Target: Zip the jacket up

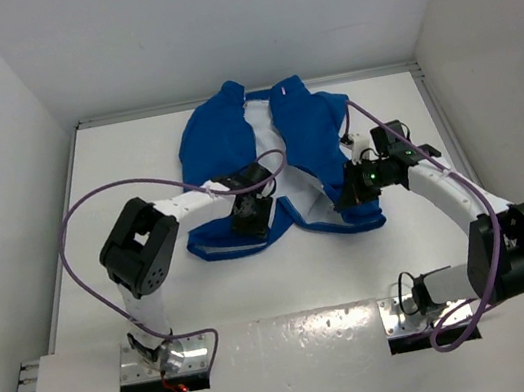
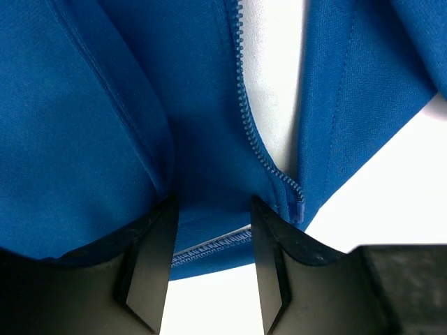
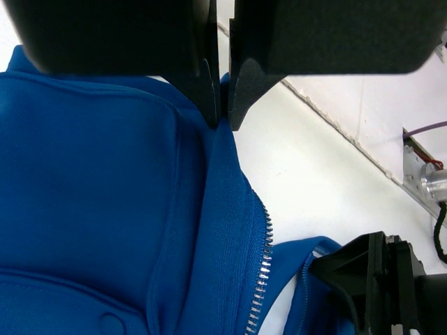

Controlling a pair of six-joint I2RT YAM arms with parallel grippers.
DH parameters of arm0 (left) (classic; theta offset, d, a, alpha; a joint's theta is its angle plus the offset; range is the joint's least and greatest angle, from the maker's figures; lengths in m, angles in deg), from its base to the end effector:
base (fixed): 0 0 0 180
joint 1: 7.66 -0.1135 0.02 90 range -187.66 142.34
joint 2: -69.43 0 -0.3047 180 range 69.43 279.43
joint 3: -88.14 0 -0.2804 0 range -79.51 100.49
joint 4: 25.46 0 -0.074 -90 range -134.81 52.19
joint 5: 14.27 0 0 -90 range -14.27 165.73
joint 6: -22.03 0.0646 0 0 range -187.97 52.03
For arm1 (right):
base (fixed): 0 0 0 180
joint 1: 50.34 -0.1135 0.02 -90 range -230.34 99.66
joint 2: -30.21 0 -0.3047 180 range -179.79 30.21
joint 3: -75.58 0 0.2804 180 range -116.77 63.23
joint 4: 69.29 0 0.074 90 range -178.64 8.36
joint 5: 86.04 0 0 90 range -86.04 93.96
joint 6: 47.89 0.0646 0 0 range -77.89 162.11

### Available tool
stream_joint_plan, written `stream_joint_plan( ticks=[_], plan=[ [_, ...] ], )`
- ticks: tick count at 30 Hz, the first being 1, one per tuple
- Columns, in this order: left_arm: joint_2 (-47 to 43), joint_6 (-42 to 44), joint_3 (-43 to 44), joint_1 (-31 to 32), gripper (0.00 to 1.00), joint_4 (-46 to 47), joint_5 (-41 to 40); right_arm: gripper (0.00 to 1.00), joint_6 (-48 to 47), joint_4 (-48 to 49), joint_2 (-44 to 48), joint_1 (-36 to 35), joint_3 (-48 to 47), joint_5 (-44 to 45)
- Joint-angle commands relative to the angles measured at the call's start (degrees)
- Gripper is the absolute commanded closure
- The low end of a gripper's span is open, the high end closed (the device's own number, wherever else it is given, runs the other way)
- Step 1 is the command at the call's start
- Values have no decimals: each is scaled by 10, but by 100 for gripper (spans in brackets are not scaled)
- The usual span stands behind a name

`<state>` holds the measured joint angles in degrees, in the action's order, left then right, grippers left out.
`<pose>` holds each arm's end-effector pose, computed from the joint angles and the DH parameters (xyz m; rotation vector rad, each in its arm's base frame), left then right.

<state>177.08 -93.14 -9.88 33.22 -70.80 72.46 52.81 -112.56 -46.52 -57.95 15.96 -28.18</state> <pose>0.3125 -0.2657 0.1514 0.3730 2.8021 -0.1900 0.2746 0.0714 0.2157 -0.1277 2.6014 0.8478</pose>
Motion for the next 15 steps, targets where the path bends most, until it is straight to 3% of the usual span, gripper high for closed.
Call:
stream_joint_plan(
  ticks=[1, 6, 10, 12, 15],
  plan=[
    [15, -12, 30, -6, 50, 0, 5, 100, -1, 11, 12, 3, -7, -10],
    [48, -12, 35, -12, 55, 0, 17, 100, -1, 9, 10, 2, -10, -8],
    [55, -12, 35, -17, 71, 0, 25, 100, -2, 8, 8, 3, -11, -9],
    [60, -6, 35, -22, 85, 0, 32, 100, -2, 9, 10, 2, -12, -9],
    [55, -1, 25, -36, 92, 0, 44, 100, -2, 9, 8, 3, -7, -8]
  ],
)
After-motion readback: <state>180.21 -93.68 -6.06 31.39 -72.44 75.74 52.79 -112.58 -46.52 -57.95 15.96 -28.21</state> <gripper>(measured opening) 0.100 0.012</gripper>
